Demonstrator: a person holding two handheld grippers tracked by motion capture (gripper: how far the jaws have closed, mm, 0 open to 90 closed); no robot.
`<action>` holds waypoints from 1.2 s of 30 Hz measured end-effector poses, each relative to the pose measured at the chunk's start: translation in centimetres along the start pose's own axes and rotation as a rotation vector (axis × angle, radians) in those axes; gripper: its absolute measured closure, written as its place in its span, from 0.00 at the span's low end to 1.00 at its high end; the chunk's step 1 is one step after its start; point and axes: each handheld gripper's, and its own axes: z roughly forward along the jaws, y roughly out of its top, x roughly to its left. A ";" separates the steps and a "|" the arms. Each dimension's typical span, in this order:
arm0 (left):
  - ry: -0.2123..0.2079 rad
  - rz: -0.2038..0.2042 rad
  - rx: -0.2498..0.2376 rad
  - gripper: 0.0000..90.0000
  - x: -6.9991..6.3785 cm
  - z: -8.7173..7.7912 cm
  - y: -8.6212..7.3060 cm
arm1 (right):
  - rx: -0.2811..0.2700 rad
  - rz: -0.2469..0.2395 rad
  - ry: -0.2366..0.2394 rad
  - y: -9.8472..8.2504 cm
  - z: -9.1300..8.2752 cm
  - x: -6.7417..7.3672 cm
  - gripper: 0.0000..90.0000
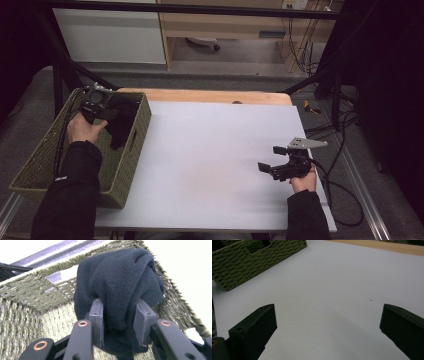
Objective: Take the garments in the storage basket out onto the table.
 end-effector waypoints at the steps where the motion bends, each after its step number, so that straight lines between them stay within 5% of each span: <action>1: 0.001 0.003 -0.005 0.71 0.0 -0.4 0.0 | 0.000 0.000 0.000 0.0 0.0 0.0 0.02; 36: -0.051 0.007 -0.028 0.72 1.6 -7.0 -0.6 | 0.008 0.000 -0.004 0.0 0.1 0.1 0.02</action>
